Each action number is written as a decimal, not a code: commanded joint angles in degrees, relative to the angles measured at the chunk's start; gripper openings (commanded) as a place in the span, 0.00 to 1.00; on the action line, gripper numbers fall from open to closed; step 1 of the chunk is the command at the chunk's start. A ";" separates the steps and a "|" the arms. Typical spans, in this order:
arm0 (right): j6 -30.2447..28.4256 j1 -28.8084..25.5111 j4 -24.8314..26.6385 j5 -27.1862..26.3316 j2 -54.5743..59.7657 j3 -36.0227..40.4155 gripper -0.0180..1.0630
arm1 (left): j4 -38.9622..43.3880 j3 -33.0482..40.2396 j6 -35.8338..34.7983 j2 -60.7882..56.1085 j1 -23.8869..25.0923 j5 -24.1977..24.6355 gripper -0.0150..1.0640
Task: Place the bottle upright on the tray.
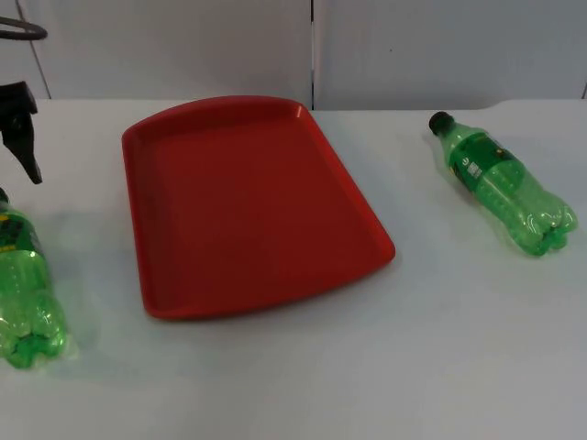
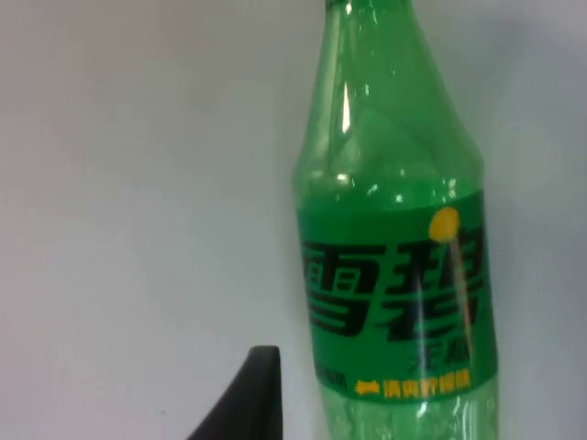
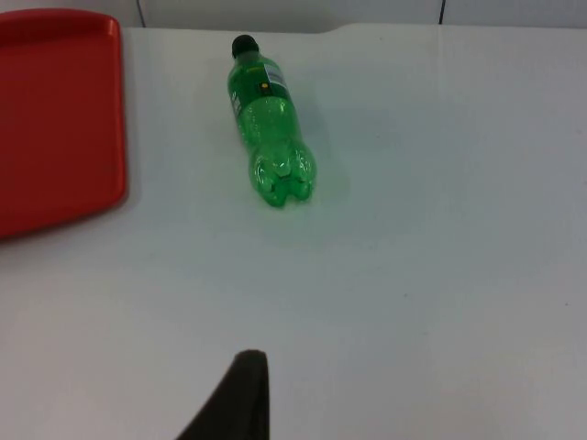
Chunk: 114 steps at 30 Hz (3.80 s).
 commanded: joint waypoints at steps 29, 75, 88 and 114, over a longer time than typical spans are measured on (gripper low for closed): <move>0.25 -0.38 0.08 -0.21 -0.25 0.08 0.99 | 1.51 -1.26 -0.13 15.00 -0.38 -11.49 0.99; 0.25 -0.38 0.08 -0.21 -0.25 0.08 0.99 | 3.06 -1.17 -1.62 15.14 -0.38 -13.56 0.62; 0.25 -0.38 0.08 -0.21 -0.25 0.08 0.99 | 1.62 -1.17 -1.96 15.14 -0.38 -13.69 0.01; 0.25 -0.38 0.08 -0.21 -0.25 0.08 0.99 | -21.46 -1.30 23.80 -3.04 -0.38 -19.77 0.01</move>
